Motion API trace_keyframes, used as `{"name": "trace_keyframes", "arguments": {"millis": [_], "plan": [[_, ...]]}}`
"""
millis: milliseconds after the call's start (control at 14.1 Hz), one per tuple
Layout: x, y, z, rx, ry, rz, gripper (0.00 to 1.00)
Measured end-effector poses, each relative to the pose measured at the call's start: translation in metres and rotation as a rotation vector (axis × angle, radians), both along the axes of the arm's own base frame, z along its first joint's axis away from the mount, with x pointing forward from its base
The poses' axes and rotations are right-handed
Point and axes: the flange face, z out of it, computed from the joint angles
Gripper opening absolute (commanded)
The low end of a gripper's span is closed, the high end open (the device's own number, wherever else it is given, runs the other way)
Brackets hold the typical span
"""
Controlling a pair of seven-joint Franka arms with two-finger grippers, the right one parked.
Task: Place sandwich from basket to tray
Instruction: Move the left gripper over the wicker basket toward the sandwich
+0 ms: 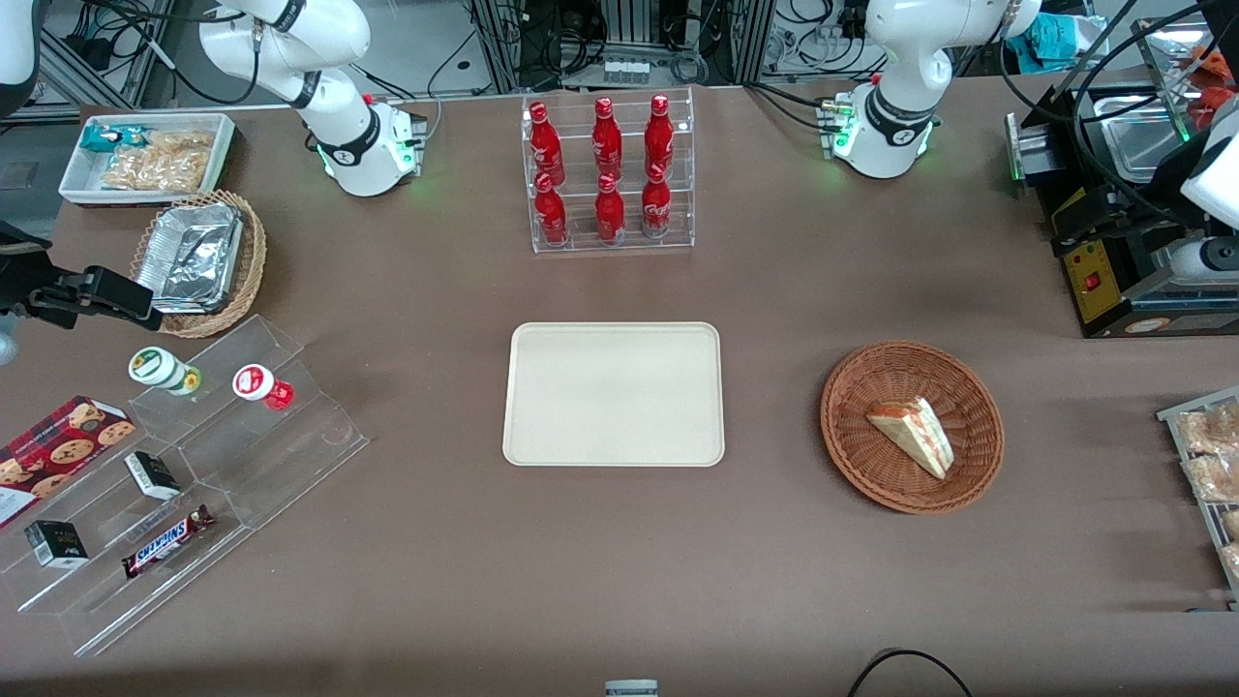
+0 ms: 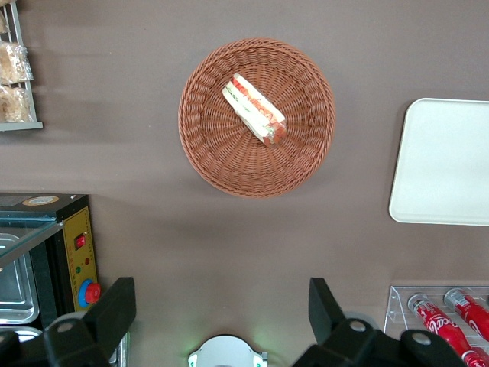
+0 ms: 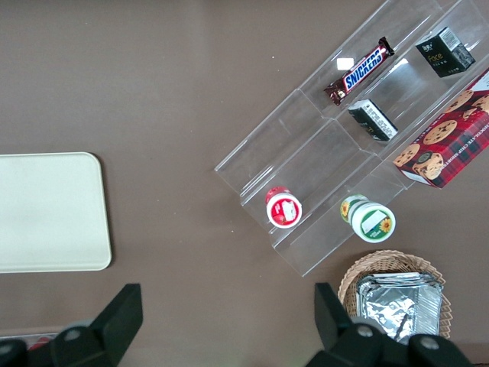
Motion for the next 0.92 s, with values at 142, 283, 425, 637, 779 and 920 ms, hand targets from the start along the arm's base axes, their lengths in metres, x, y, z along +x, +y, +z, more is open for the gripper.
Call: {"name": "trace_keyframes", "arguments": {"millis": [142, 283, 425, 637, 779, 920], "plan": [[0.000, 0.000, 0.000, 0.000, 0.000, 0.000, 1.00], [0.000, 0.000, 0.000, 0.000, 0.000, 0.000, 1.00], [0.000, 0.000, 0.000, 0.000, 0.002, 0.001, 1.00], [0.004, 0.002, -0.014, 0.004, 0.031, 0.056, 1.00], [0.015, 0.003, -0.044, 0.013, 0.079, 0.123, 1.00], [0.033, 0.003, -0.089, 0.021, 0.114, 0.182, 1.00]]}}
